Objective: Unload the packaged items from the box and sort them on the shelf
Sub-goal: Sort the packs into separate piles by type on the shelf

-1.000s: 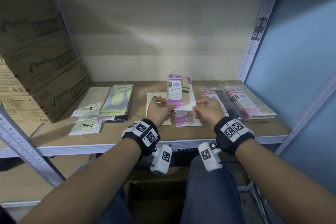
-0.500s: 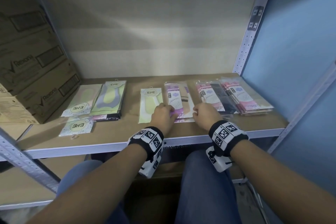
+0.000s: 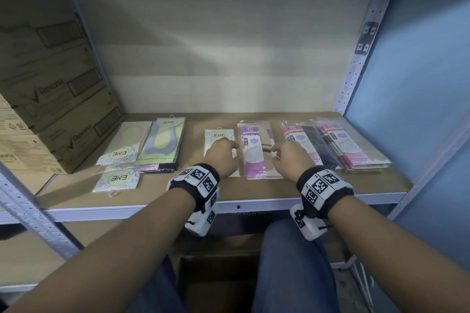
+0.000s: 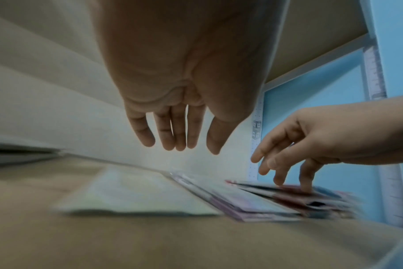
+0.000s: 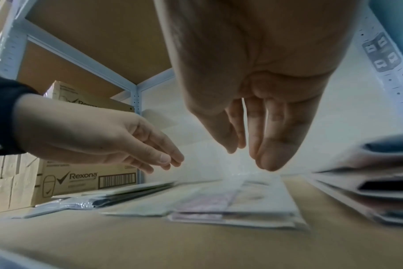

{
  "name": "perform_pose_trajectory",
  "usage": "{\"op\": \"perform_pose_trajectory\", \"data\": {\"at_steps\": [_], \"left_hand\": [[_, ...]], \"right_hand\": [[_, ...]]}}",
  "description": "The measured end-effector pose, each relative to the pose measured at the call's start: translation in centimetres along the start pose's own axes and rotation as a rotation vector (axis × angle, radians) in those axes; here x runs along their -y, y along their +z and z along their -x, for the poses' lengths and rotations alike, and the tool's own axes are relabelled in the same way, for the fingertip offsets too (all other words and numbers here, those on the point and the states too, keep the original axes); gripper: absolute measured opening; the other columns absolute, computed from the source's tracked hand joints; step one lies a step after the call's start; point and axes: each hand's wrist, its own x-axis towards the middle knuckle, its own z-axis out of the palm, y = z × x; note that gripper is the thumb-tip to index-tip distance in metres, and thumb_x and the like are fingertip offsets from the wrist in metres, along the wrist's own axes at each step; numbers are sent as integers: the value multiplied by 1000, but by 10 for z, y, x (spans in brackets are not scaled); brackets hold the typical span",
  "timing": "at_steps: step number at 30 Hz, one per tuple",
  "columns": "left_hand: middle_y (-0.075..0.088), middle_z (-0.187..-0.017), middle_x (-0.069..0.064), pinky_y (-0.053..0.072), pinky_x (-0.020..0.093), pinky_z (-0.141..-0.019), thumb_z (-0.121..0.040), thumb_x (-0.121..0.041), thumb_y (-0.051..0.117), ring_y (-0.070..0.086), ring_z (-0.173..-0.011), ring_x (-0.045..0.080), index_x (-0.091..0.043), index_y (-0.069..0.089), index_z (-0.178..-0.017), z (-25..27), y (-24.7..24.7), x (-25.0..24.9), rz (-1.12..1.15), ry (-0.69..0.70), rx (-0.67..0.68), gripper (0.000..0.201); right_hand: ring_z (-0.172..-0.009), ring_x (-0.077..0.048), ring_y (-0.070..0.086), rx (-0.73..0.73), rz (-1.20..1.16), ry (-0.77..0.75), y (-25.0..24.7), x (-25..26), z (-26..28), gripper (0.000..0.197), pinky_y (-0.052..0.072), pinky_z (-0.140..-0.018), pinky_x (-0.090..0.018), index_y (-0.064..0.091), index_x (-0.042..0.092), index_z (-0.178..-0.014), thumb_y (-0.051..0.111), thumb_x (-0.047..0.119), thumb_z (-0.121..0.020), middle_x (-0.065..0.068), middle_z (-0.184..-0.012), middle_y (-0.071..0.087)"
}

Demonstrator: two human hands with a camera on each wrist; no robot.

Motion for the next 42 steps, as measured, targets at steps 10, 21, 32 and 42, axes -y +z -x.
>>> {"op": "perform_pose_trajectory", "data": {"at_steps": [10, 21, 32, 42], "left_hand": [[65, -114, 9, 48, 24, -71, -89, -23, 56, 61, -95, 26, -6, 61, -118, 14, -91, 86, -61, -231, -101, 34], [62, -118, 19, 50, 35, -86, -91, -29, 55, 60, -104, 33, 2, 61, -118, 59, -147, 204, -170, -660, -64, 41], [57, -89, 12, 48, 32, -70, -90, -39, 59, 56, -79, 28, -1, 60, -92, 52, -144, 223, -73, -763, -149, 39], [65, -93, 11, 48, 29, -68, -83, -42, 68, 58, -80, 26, 1, 65, -100, 52, -149, 229, -51, -756, -153, 46]], "right_hand": [[-92, -24, 63, 56, -162, -72, 23, 90, -28, 28, 46, -81, -27, 65, 7, -111, 50, 11, -87, -6, -98, 67], [-95, -20, 59, 226, -260, -32, 85, 168, -61, 15, 43, -85, -25, 66, 10, -96, 59, 20, -88, -2, -95, 63], [-62, -31, 67, 392, -207, 91, 112, 203, -70, 37, 60, -67, -44, 54, 6, -77, 52, 39, -93, -9, -67, 58], [-65, -26, 59, 332, -276, 144, 118, 204, -74, 37, 59, -74, -45, 45, 12, -60, 69, 26, -82, -9, -66, 54]]}}
